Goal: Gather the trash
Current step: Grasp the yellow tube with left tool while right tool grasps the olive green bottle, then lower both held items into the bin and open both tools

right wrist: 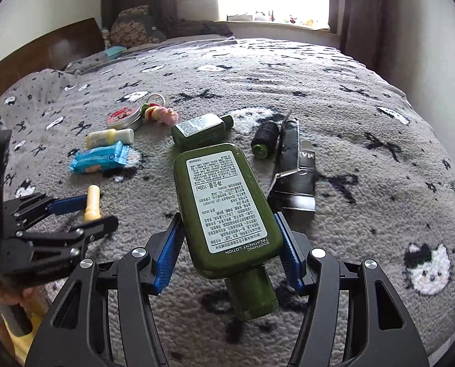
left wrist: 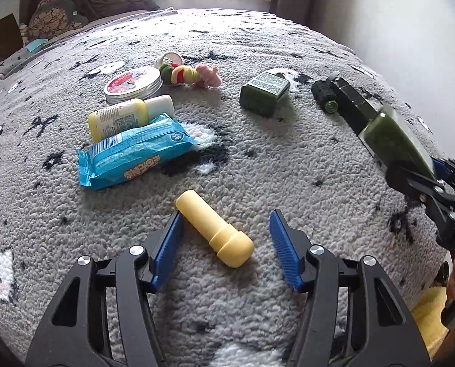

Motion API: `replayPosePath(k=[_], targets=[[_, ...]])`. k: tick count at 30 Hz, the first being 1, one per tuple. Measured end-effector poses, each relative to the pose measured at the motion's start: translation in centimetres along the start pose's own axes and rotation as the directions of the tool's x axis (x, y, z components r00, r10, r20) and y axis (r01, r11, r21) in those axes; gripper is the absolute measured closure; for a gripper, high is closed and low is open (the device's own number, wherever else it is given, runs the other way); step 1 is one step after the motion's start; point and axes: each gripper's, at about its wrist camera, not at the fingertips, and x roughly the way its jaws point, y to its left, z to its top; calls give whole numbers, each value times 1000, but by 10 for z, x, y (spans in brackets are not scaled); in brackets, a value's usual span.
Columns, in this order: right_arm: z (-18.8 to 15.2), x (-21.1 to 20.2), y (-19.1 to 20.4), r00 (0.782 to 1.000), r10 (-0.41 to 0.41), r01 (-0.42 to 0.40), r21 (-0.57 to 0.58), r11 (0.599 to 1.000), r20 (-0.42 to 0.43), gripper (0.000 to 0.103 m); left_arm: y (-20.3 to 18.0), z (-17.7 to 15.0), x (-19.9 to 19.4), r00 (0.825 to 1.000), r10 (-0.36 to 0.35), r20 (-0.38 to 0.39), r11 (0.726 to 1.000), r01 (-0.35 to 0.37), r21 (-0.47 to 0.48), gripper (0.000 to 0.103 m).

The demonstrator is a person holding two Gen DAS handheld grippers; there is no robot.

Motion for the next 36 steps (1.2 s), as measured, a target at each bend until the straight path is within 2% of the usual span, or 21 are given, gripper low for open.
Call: replayPosePath(k=[1,3,5,6,8,15,26,36], targets=[[-3,-3,-2,1000,-4,4,2,1000,1,44,0,2,2,1000,5,-2,1000,-5,-2,54],[-9,-8,-7,1000,-13,13,9,1000,3,44,1,4,4,1000,16,-2,1000,-16,-1,67],[-12,-11,-9,1000,-19,19,14,1000,-1,44,3,3,3,1000,18,-4,1000,-18,3,73],[-14,-13,-9,1000,-22,22,16,1000,-3,44,2,1,1,1000,19,-3,1000,-19,9,80],[-18,-17,-8,1000,-23,23,17,1000,-4,44,3,-3,-4,1000,13,-1,1000,-13,16,84],[-30,-35,6,1000,-16,16,14,1000,9,44,0,-26,-33,1000,3,25,1000,-3,29,84],[-52,-84,29,998,-24,24,-3,1000,57,45,-12,-62,-104,993,-8,116,998,2,57,84],[-87,-121,42,997,-7,7,-12,1000,71,45,-23,-108,-147,988,3,156,997,-15,74,84]])
